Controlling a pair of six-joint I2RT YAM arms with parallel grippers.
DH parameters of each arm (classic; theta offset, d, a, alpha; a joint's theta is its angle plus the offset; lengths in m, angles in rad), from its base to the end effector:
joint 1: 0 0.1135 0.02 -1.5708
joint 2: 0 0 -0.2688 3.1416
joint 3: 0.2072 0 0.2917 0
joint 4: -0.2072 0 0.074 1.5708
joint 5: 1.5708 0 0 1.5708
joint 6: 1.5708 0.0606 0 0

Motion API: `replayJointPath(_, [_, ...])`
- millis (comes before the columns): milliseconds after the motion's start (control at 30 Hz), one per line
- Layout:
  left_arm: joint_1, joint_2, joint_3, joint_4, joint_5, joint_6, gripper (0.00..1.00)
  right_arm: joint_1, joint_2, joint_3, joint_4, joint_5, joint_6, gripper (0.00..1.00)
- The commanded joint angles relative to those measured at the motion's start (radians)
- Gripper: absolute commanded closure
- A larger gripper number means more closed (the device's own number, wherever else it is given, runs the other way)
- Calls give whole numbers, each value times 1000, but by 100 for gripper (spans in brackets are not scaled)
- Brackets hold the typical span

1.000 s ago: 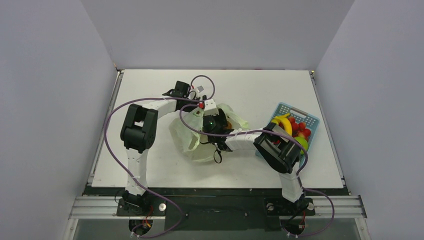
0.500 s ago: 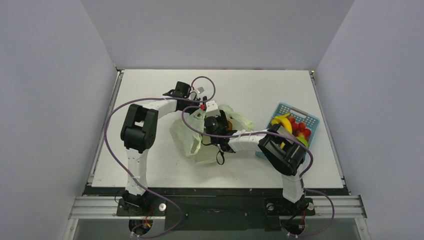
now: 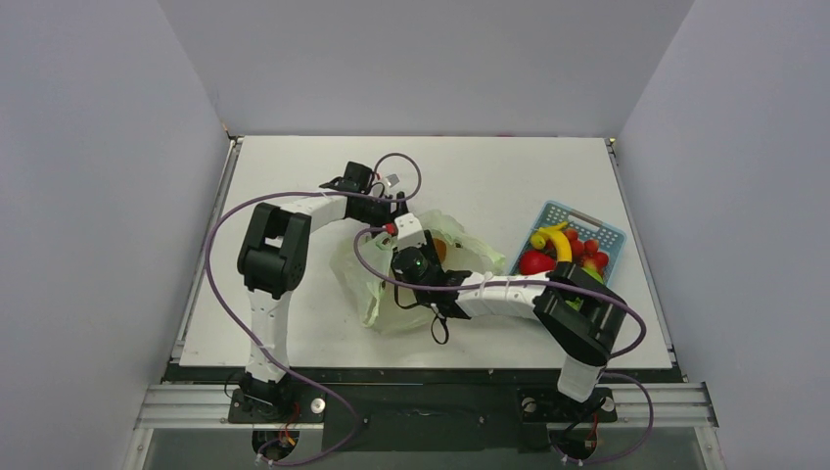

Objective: Take the fake fruits out of the plastic bag
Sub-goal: Take out the fake fruit from the plastic bag.

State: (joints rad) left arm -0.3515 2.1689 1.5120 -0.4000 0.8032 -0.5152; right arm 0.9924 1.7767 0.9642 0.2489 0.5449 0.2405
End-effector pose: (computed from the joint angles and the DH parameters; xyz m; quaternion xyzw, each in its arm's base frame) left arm 0.4461 -0.2100 0.1077 0.0262 0.8954 -0.4413 0.0535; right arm 0.2566 0.3355 0.1434 -0.1889 0.8323 0.0764 0.5155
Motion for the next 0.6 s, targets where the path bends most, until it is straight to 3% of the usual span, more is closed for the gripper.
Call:
replayJointPath(0, [1,25,24,18,-30,23,34,31,-104,-26,-1,-5,66,100])
replayJointPath(567, [5,19,33,3,-40,34,34,72,-425,-179,-113,-79,186,100])
